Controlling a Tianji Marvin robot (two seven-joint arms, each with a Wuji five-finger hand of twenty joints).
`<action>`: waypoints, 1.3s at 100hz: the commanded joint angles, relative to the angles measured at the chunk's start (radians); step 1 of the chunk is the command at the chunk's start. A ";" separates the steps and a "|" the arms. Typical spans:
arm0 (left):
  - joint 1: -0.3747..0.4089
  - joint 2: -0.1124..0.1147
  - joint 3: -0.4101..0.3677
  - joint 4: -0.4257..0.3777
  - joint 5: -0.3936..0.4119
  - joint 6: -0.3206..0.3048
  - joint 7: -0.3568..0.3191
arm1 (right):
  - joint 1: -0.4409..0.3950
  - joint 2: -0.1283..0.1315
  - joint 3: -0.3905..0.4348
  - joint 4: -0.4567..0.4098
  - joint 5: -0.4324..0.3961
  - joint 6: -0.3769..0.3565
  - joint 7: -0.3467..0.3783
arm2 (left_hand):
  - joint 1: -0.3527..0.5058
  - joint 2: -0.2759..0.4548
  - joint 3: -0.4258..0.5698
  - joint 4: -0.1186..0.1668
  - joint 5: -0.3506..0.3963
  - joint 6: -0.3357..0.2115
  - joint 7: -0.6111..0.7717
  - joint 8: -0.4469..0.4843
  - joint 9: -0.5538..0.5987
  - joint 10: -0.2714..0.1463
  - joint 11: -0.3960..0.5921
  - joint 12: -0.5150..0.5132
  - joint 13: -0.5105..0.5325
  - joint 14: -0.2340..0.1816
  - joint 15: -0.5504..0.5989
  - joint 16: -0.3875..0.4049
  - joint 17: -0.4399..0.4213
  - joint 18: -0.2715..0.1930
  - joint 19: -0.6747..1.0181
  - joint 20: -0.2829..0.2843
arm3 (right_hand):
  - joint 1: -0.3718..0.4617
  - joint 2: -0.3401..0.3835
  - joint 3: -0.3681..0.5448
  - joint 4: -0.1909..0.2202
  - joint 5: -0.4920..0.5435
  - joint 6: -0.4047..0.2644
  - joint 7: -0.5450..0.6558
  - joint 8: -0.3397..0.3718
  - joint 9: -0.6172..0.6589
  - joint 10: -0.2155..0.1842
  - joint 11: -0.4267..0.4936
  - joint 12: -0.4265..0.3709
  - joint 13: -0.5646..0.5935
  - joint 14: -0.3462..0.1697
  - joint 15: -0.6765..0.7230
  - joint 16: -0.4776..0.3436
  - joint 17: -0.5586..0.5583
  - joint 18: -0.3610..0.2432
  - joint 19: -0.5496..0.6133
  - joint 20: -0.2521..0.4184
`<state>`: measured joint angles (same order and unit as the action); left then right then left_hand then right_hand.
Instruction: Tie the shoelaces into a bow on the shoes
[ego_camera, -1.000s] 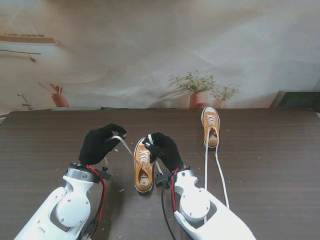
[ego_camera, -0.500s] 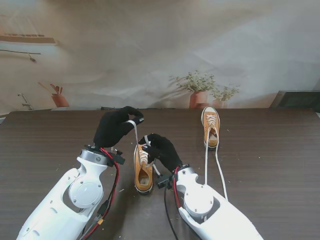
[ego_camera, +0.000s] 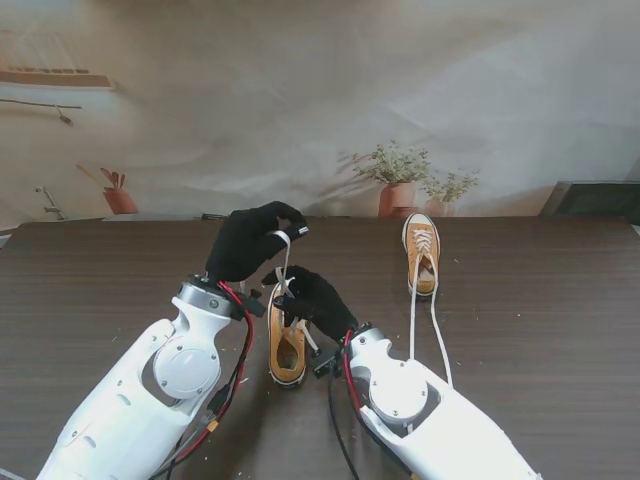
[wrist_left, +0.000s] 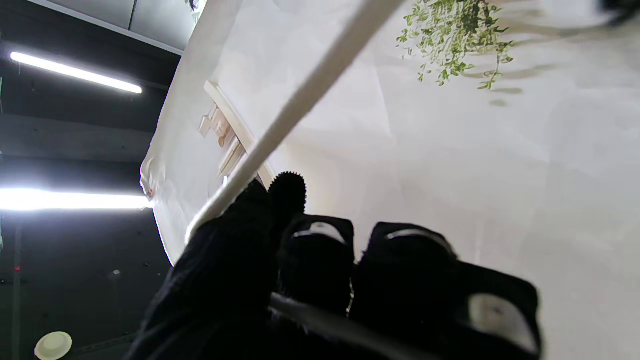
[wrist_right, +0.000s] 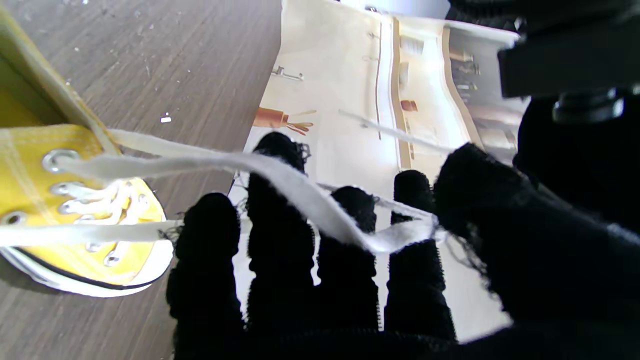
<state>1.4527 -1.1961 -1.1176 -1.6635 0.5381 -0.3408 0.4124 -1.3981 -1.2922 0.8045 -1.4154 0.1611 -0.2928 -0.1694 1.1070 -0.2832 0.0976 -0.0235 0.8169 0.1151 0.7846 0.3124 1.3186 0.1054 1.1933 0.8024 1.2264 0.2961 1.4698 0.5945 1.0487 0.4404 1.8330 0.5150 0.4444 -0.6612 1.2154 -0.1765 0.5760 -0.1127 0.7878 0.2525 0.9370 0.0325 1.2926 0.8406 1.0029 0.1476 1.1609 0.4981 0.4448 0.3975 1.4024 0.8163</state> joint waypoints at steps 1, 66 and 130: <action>-0.014 -0.003 0.000 -0.005 0.007 0.000 -0.017 | 0.010 0.008 -0.003 0.005 -0.010 -0.005 0.014 | 0.010 0.043 -0.027 0.000 -0.019 -0.068 0.010 -0.004 0.026 -0.037 0.020 0.026 0.043 0.004 0.007 -0.012 0.015 -0.057 0.112 -0.013 | -0.045 -0.064 -0.030 0.020 -0.027 -0.025 -0.016 0.026 -0.030 -0.041 0.024 0.024 -0.008 -0.035 -0.009 0.019 -0.003 -0.029 -0.003 0.010; -0.246 -0.022 0.183 0.148 -0.015 0.081 -0.075 | 0.009 0.001 -0.002 0.006 -0.052 0.017 -0.025 | 0.000 0.049 -0.035 0.000 -0.026 -0.082 0.005 -0.009 0.015 -0.061 0.010 0.026 0.042 -0.016 -0.015 -0.023 0.011 -0.065 0.088 -0.029 | 0.022 -0.050 -0.030 -0.131 0.293 -0.164 0.247 -0.156 0.091 -0.024 0.012 0.025 0.068 -0.016 -0.016 -0.006 0.056 0.001 -0.009 -0.010; -0.316 0.042 0.215 0.190 -0.069 0.277 -0.425 | -0.003 0.012 0.007 -0.007 -0.055 0.019 -0.006 | -0.243 0.118 -0.054 0.033 -0.304 -0.076 -0.492 -0.018 -0.869 0.057 -0.796 -0.262 -0.839 -0.036 -0.911 -0.018 -0.955 -0.051 -0.776 0.120 | 0.051 -0.084 0.071 -0.150 0.415 -0.185 0.291 0.243 0.061 -0.039 0.027 -0.004 0.031 -0.038 -0.029 -0.004 0.037 -0.032 -0.019 -0.021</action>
<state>1.1369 -1.1693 -0.8984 -1.4774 0.4693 -0.0706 -0.0079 -1.4007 -1.2795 0.8118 -1.4085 0.1019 -0.2730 -0.1867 0.9011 -0.1973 0.0778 -0.0125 0.5573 0.1135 0.3199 0.3135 0.5454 0.1476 0.4661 0.5975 0.4764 0.2804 0.6408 0.5937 0.1772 0.4375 1.1420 0.6519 0.4732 -0.7309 1.2272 -0.2991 0.9678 -0.1553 1.0628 0.4462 1.0105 0.0208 1.2928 0.8496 1.0417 0.1381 1.1354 0.4983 0.4924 0.3904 1.3889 0.8032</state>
